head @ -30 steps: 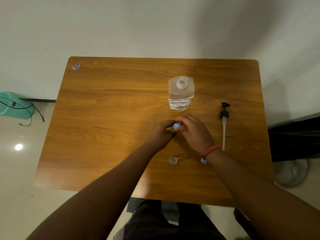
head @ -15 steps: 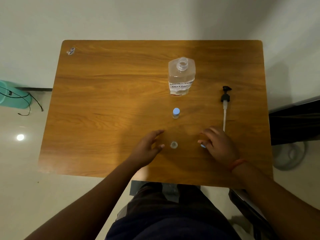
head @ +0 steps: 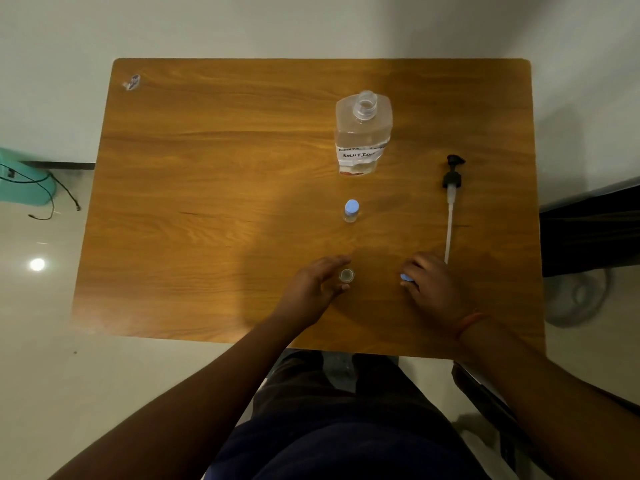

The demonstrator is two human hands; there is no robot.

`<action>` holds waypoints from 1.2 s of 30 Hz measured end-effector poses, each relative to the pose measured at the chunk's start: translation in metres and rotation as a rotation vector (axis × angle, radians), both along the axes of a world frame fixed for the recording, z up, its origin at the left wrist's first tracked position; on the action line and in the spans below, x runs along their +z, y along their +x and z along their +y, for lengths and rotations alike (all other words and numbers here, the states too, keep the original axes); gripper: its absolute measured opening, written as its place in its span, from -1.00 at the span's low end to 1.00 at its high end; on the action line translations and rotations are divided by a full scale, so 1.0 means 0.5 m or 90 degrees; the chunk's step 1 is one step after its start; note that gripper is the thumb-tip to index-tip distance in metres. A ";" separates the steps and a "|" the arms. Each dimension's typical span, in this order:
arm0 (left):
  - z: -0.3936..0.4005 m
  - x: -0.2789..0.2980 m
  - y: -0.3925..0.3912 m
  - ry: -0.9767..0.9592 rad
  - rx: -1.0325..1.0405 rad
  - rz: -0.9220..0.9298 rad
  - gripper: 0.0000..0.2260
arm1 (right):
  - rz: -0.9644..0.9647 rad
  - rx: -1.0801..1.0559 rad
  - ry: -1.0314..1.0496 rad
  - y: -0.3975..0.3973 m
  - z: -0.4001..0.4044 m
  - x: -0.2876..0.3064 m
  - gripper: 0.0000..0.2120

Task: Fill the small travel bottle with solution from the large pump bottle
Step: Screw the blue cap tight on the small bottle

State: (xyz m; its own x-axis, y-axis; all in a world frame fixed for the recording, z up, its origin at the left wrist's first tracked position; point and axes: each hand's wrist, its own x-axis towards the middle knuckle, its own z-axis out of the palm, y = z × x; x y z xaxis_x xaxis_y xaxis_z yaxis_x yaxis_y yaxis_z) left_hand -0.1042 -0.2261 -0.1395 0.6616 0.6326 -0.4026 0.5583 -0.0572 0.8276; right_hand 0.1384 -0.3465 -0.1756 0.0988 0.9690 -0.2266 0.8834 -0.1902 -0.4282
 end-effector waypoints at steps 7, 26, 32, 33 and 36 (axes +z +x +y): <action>-0.003 -0.004 0.006 0.030 0.004 -0.011 -0.61 | 0.004 -0.015 0.002 -0.004 0.002 0.001 -0.85; 0.018 0.070 0.045 0.024 0.067 -0.097 -0.75 | 0.022 -0.013 0.140 -0.006 0.067 0.140 -0.89; 0.069 0.186 0.079 0.059 0.074 -0.174 -0.80 | 0.037 -0.002 0.243 0.015 0.137 0.287 -0.85; 0.079 0.210 0.084 0.061 0.074 -0.187 -0.80 | 0.039 0.011 0.250 0.022 0.149 0.312 -0.84; 0.125 0.302 0.100 0.078 0.064 -0.215 -0.77 | 0.019 0.059 0.272 0.046 0.193 0.414 -0.83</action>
State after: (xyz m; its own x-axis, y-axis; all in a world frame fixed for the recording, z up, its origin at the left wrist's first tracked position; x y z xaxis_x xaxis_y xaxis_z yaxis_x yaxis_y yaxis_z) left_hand -0.0540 -0.1635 0.0115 0.6766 0.7308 -0.0899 0.2627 -0.1255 0.9567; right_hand 0.1615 -0.2499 0.0314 0.0060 0.9808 0.1950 0.8743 0.0895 -0.4771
